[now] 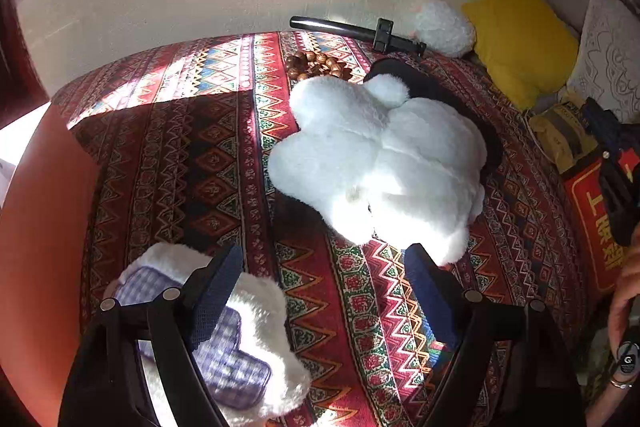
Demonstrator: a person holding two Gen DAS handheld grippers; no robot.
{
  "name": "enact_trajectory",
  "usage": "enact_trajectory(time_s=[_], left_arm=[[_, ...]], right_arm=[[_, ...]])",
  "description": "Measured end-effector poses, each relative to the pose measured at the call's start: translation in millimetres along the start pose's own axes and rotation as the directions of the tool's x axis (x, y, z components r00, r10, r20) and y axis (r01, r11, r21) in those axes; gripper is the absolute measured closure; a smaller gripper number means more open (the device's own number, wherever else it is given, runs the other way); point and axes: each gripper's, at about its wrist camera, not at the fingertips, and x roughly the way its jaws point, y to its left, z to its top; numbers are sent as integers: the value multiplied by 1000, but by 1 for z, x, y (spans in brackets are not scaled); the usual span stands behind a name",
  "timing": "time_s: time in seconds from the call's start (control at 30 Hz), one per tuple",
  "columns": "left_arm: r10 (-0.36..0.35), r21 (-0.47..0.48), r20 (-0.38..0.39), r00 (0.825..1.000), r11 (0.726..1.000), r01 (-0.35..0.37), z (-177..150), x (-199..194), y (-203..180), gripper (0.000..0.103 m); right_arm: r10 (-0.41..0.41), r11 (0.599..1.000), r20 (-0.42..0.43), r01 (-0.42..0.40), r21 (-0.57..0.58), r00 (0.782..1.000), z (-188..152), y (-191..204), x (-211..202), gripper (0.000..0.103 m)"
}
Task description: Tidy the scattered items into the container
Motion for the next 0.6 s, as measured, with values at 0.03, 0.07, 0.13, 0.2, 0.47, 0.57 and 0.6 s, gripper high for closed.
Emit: enact_trajectory(time_s=[0.03, 0.07, 0.13, 0.2, 0.47, 0.57, 0.6], left_arm=[[49, 53, -39, 998, 997, -47, 8, 18, -10, 20], [114, 108, -78, 990, 989, -105, 15, 38, -18, 20], [253, 204, -152, 955, 954, -220, 23, 77, -26, 20], [313, 251, -188, 931, 932, -263, 25, 98, -25, 20], [388, 313, -182, 904, 894, -320, 30, 98, 7, 20], [249, 351, -248, 936, 924, -153, 43, 124, 4, 20], [251, 373, -255, 934, 917, -144, 46, 132, 1, 20]], right_arm=[[-23, 1000, 20, 23, 3, 1000, 6, -4, -9, 99], [-40, 999, 32, 39, 23, 999, 12, -10, -14, 98], [-31, 996, 33, 28, 79, 999, 20, -29, -20, 98], [1, 990, 25, -5, 143, 1000, 19, -42, -23, 98], [17, 986, -52, -8, 166, 999, 34, -52, -4, 98], [23, 978, -83, -6, 206, 996, 28, -63, 7, 98], [31, 974, -92, -9, 227, 995, 26, -67, 11, 98]])
